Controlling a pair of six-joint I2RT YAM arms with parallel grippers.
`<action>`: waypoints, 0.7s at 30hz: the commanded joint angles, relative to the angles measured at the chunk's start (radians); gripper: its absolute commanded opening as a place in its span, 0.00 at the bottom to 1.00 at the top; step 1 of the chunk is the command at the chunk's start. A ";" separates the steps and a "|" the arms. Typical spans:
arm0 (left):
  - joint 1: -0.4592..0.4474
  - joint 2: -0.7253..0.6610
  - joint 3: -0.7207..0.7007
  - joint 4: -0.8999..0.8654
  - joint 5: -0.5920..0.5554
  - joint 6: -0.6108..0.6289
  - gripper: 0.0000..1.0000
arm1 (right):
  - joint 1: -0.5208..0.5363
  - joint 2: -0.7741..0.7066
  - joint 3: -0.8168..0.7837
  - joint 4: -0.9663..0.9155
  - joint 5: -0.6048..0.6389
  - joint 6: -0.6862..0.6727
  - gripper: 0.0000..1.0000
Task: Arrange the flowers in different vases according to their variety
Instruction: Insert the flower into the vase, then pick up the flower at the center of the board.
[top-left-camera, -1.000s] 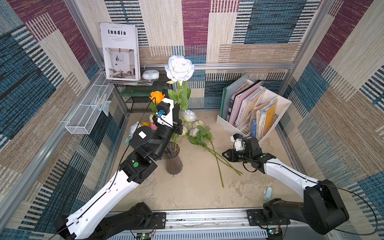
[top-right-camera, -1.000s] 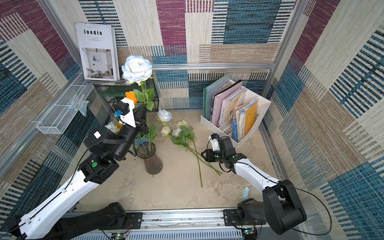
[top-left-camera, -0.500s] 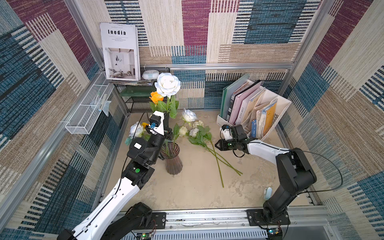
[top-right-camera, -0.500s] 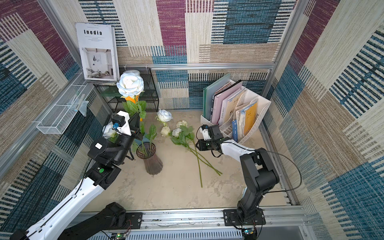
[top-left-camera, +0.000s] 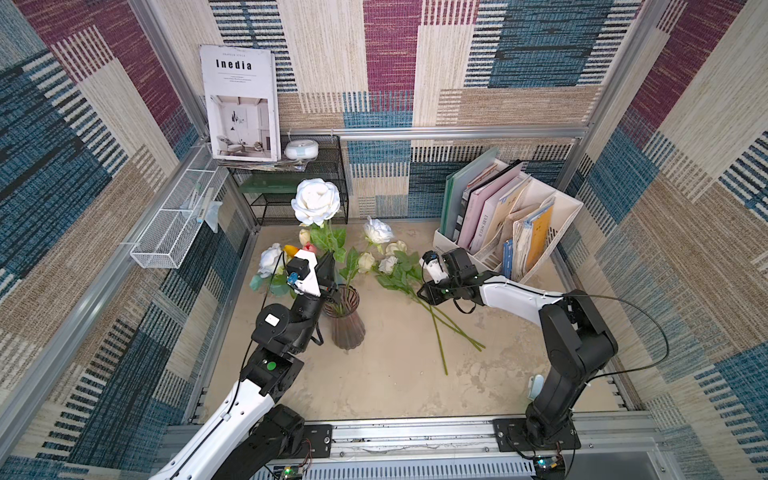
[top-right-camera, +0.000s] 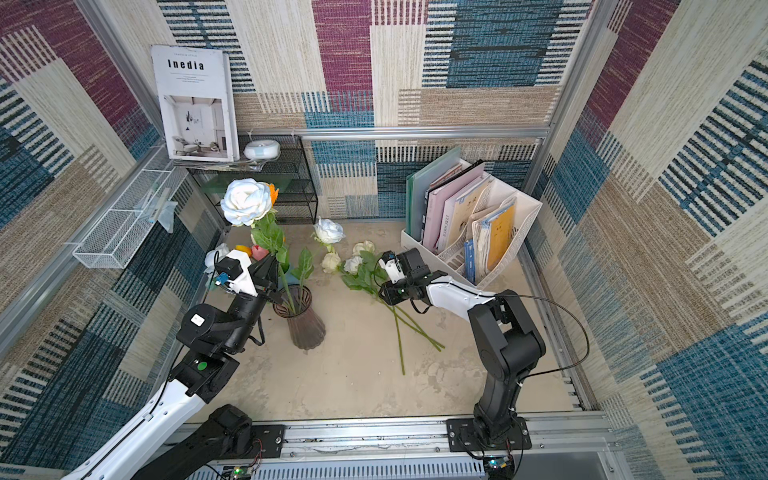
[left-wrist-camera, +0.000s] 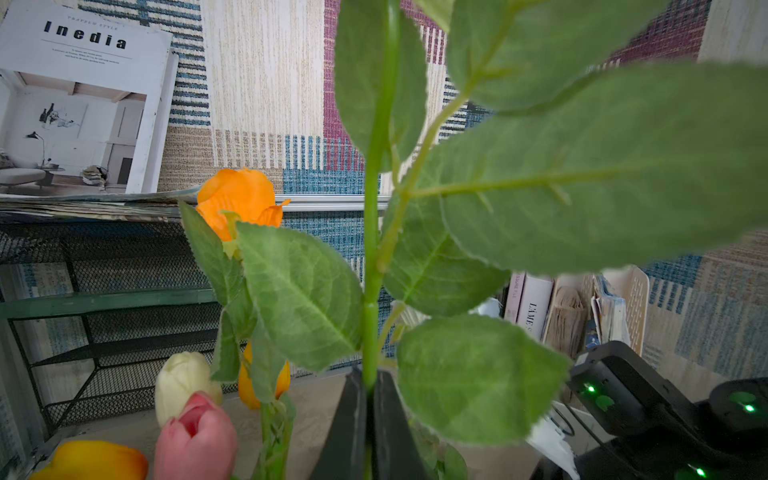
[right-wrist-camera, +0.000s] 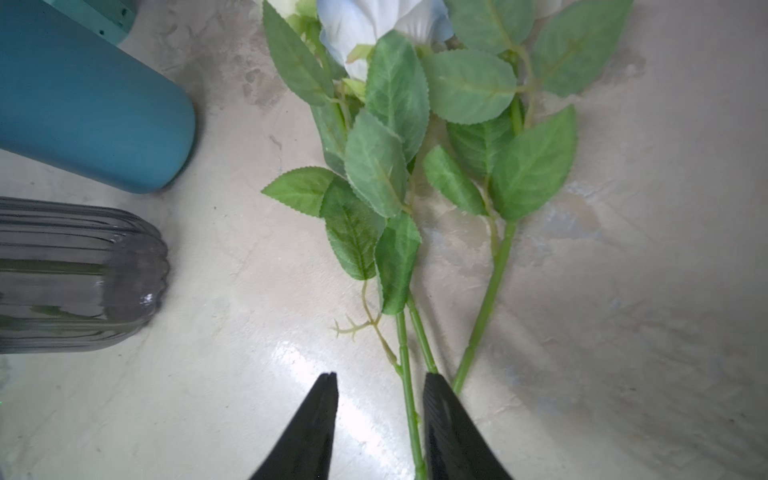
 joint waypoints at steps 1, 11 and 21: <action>0.001 -0.034 -0.012 -0.074 0.006 -0.048 0.27 | 0.010 0.021 0.013 -0.062 0.079 -0.078 0.38; 0.001 -0.127 0.095 -0.373 0.006 -0.139 0.89 | 0.066 0.049 0.004 -0.075 0.125 -0.137 0.34; 0.001 -0.207 0.212 -0.758 -0.024 -0.435 0.97 | 0.068 0.093 0.012 -0.083 0.181 -0.128 0.34</action>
